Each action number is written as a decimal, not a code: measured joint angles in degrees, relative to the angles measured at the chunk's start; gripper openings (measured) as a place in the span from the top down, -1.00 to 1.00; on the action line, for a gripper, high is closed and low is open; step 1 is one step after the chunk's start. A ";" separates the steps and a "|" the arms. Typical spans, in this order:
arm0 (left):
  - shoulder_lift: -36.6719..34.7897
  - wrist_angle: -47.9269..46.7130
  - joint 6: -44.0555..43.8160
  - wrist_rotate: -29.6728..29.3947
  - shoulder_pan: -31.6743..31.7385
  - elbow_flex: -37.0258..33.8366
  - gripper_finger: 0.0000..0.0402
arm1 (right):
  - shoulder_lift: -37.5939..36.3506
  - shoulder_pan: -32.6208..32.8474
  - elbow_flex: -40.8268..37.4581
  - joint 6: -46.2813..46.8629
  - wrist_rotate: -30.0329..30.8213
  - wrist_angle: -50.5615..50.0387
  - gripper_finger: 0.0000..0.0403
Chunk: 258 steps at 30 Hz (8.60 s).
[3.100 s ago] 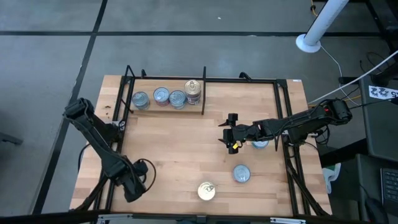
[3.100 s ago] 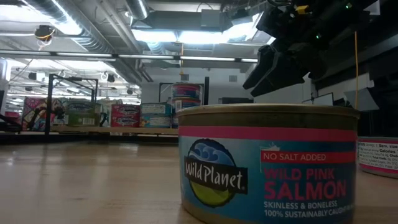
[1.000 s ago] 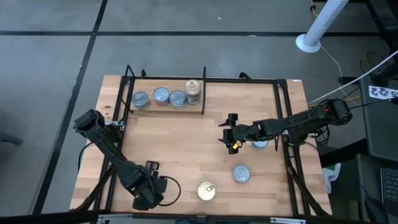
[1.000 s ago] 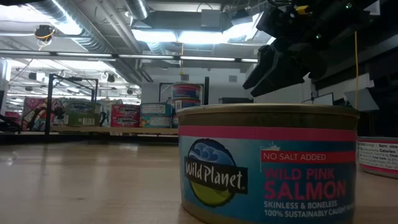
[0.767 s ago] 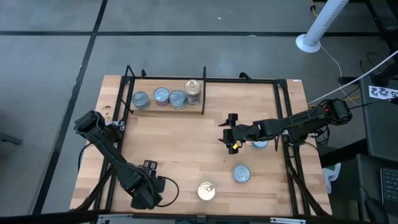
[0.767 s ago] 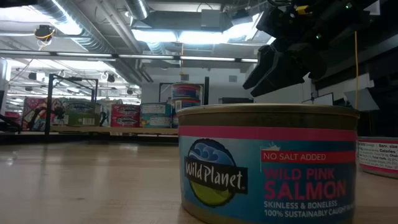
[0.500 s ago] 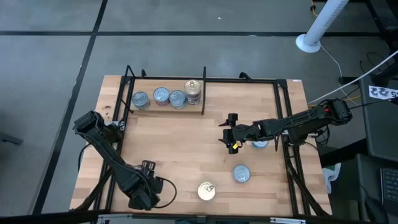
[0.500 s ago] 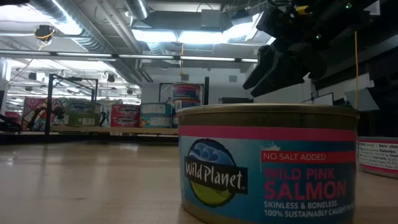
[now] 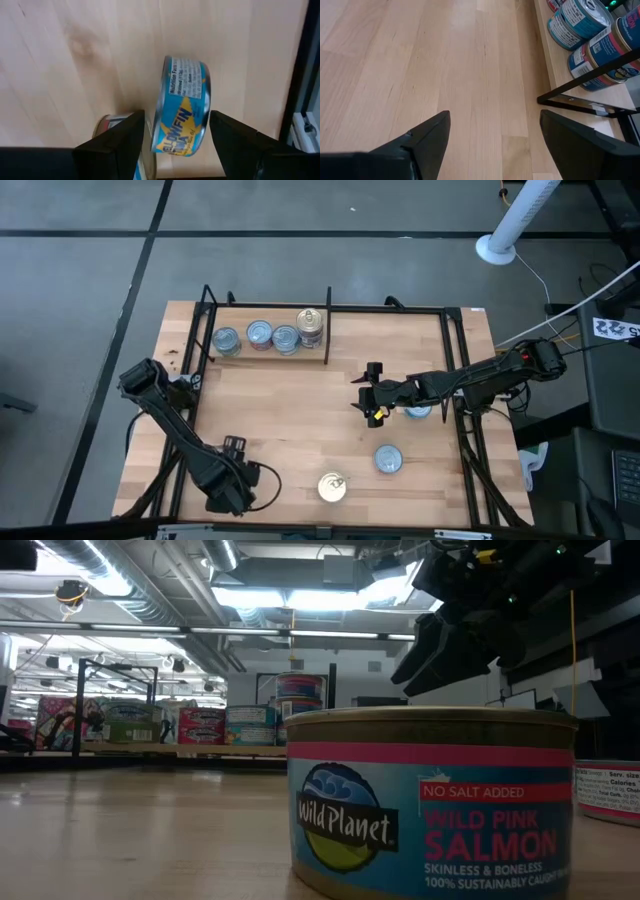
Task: Stack canned seafood by type on shelf
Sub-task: Stack the yellow blue tuna can on top of the yellow blue tuna can on the shelf, then stack the blue pink tuna can on top of the blue pink tuna can on the shelf
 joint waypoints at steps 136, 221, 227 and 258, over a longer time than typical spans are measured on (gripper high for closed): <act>-0.04 18.89 43.81 -56.07 54.07 -1.93 0.23 | 0.00 0.02 0.00 0.00 -0.02 0.41 -0.53; -0.04 24.74 48.53 -48.06 46.78 -1.97 -0.18 | 0.00 0.01 0.00 0.07 -0.01 0.26 -0.53; -0.04 24.90 39.99 -47.98 42.79 -1.97 -0.18 | 0.00 0.02 0.00 0.17 0.00 0.24 -0.53; -0.04 49.11 -36.20 -3.71 23.12 -5.14 -0.18 | 0.00 0.23 0.00 -0.03 -21.79 0.42 -0.53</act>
